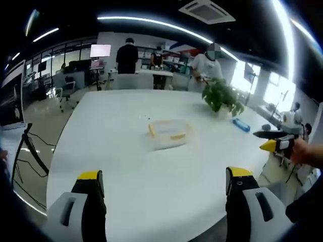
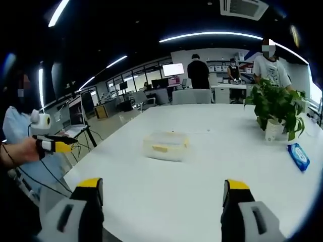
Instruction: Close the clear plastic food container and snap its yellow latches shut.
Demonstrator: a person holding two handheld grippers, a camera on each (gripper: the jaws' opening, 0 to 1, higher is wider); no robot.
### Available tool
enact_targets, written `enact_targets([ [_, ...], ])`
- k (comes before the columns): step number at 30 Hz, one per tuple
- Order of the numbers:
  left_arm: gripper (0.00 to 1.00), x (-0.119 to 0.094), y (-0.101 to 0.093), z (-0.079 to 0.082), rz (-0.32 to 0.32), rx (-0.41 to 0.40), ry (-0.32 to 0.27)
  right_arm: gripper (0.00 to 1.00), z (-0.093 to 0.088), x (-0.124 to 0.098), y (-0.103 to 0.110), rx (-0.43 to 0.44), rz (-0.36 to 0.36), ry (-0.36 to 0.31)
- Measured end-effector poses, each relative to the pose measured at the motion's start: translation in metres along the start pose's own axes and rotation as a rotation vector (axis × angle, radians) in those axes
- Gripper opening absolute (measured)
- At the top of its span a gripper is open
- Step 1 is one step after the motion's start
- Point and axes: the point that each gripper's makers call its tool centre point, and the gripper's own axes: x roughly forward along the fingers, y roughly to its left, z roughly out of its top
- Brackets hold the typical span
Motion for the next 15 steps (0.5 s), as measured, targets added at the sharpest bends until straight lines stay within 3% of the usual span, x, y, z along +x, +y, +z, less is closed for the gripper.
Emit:
enact_targets([
  [10,0.99,-0.033,0.005,-0.018,0.011,0.014,0.008,1.0,-0.027,-0.036,-0.001,-0.001,-0.015,0.025],
  [15,0.99,-0.037,0.005,-0.024,0.01,0.001,0.016,1.0,-0.025,-0.039,-0.001,0.01,-0.023,0.009],
])
